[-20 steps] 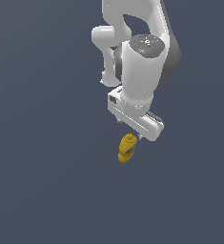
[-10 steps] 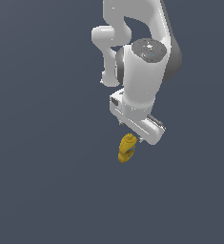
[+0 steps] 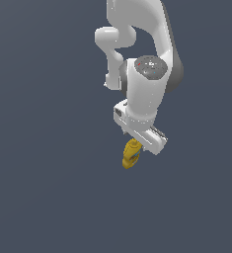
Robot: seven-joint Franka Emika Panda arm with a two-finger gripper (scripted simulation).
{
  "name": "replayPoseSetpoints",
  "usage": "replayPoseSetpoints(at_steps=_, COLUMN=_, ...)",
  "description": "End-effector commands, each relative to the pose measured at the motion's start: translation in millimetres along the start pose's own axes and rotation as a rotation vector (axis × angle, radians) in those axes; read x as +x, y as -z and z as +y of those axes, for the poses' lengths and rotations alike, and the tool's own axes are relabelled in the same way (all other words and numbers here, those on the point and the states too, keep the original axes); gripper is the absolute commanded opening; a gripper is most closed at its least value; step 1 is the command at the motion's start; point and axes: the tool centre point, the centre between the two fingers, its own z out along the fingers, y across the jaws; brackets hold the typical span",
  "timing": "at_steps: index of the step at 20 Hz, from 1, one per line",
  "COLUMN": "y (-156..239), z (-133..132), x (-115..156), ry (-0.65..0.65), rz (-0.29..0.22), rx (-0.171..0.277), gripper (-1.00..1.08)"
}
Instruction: Pick up the object and move it to a goal position.
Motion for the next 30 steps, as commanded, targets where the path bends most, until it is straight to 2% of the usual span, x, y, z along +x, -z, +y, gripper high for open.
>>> replayPoseSetpoints(at_steps=1, y=-11, z=0, x=0, ry=-0.001, rz=0.0, rx=0.0, gripper=1.0)
replayPoseSetpoints(at_steps=8, y=-21, z=-1, x=1, ry=-0.002, rz=0.0, rx=0.0, gripper=1.0)
replayPoseSetpoints(at_steps=9, y=-21, z=-1, x=1, ry=-0.002, rz=0.0, rx=0.0, gripper=-1.0)
replayPoseSetpoints(at_steps=22, y=-20, z=1, x=1, ry=-0.002, rz=0.0, rx=0.0, gripper=-1.0)
replayPoseSetpoints(at_steps=30, y=-6, z=30, x=10, ry=-0.002, rz=-0.001, rx=0.0, gripper=-1.0)
